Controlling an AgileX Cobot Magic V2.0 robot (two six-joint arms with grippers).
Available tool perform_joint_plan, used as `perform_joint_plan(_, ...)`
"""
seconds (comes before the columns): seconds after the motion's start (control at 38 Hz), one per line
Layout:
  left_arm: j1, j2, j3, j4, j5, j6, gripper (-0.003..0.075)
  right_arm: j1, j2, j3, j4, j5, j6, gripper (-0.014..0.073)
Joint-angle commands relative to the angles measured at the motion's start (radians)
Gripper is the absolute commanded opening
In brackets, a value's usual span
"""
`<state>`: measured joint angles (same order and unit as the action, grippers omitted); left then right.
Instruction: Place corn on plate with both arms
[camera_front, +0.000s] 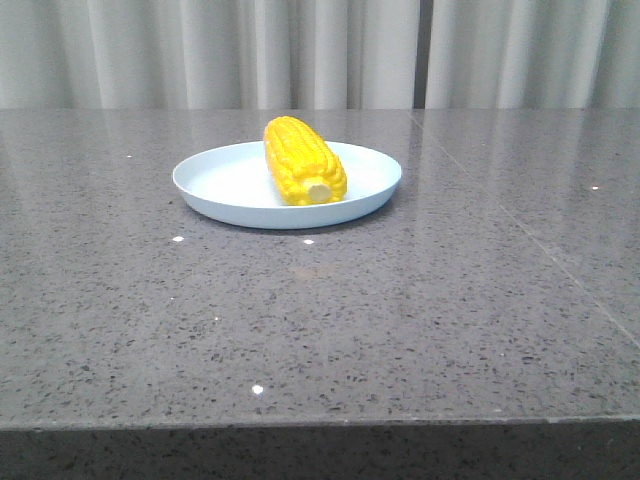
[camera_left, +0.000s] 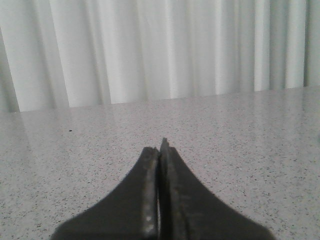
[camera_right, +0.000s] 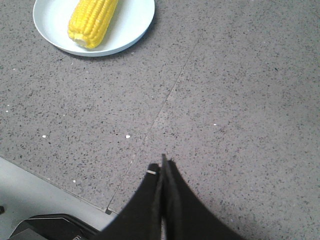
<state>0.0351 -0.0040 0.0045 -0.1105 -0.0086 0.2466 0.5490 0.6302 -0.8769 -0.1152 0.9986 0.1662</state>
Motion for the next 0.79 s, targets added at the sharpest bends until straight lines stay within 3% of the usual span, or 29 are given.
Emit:
perform_joint_plan(0.0, 0.001, -0.024, 0.005, -0.008, -0.086, -0.011, -0.0020, 0.000, 0.001, -0.023, -0.019, -0.060, -0.002, -0.0067)
perform_joint_plan(0.34, 0.001, -0.024, 0.005, -0.008, -0.086, -0.011, -0.0020, -0.006, -0.087, 0.053, -0.083, -0.109, -0.002, -0.0067)
perform_joint_plan(0.63, 0.001, -0.024, 0.005, -0.008, -0.086, -0.011, -0.0020, -0.091, -0.247, 0.266, -0.083, -0.435, -0.002, -0.0067)
perform_joint_plan(0.76, 0.001, -0.024, 0.005, -0.008, -0.086, -0.011, -0.0020, -0.167, -0.350, 0.391, -0.083, -0.517, -0.002, -0.0067)
